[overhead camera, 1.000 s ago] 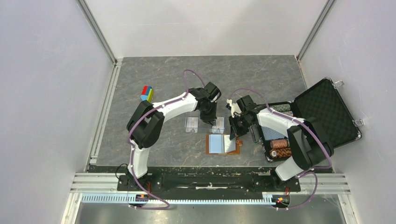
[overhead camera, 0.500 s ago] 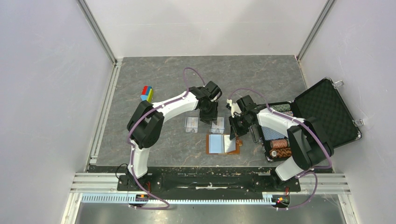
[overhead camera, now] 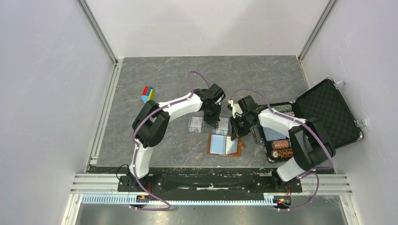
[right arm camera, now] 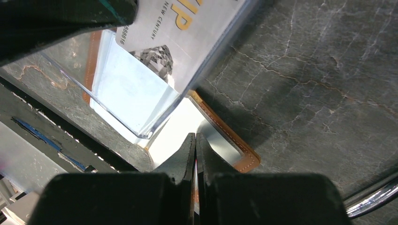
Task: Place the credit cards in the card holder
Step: Pick up the credit card from the storage box, then move the storage box to the center of the board.
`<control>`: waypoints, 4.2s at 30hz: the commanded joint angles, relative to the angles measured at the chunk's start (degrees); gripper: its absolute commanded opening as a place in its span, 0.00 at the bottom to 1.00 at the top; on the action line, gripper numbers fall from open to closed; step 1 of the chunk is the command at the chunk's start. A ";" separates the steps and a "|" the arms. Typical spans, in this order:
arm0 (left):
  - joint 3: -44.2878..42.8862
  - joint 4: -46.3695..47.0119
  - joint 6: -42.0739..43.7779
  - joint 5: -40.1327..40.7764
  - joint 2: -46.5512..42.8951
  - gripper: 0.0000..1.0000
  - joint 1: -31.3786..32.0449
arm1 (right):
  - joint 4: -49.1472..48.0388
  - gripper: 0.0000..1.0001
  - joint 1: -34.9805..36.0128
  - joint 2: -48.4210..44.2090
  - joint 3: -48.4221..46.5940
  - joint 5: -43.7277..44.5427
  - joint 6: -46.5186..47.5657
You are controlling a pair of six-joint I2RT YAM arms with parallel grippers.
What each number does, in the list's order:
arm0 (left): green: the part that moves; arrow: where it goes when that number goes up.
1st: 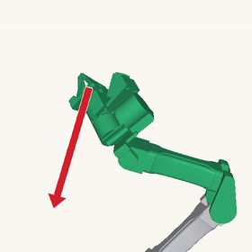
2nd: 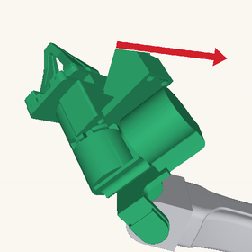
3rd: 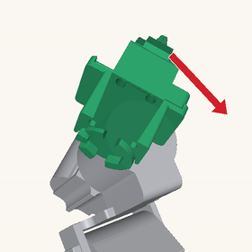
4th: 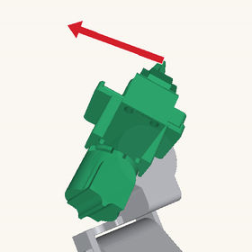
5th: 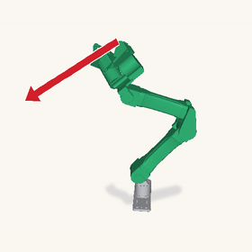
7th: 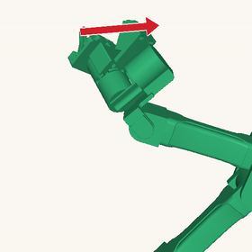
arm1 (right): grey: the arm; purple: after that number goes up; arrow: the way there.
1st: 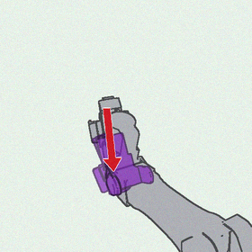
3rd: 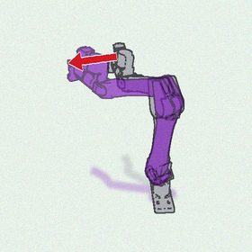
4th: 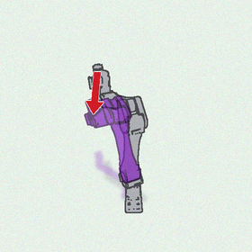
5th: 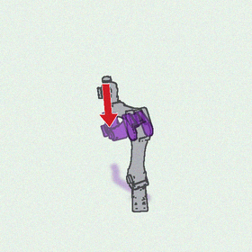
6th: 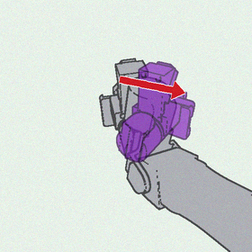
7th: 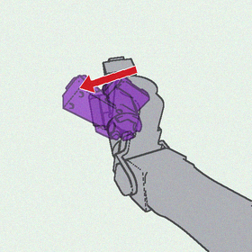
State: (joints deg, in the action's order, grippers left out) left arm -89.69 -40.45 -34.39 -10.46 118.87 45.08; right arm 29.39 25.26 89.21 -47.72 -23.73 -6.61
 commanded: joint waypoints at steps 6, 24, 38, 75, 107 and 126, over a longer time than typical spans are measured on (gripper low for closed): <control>-2.75 0.88 1.05 -0.49 -1.24 0.02 0.97 | -0.57 0.00 -0.38 0.31 0.26 -0.72 0.04; -6.74 -0.47 2.30 -1.56 -1.50 0.10 1.63 | -0.54 0.00 -0.31 0.20 0.35 -0.72 0.07; -3.64 5.40 0.22 -6.56 -0.44 0.22 1.71 | -0.57 0.00 -0.39 -0.17 0.44 -0.53 0.04; 32.14 43.58 -10.95 -21.53 -32.50 0.02 -4.21 | -34.36 0.59 -11.91 -16.05 13.00 -31.34 -21.20; 40.77 24.63 -8.10 -6.35 -39.06 0.38 -3.47 | -24.96 0.00 -11.16 -15.90 16.39 -23.83 -20.27; 24.13 26.50 -7.66 -4.48 -15.07 0.31 -0.17 | -28.35 0.00 -9.37 -21.90 22.76 -31.20 -20.11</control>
State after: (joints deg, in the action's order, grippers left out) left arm -59.83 -16.69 -43.62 -17.78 101.25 44.71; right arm 2.68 15.29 66.98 -24.58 -51.90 -28.40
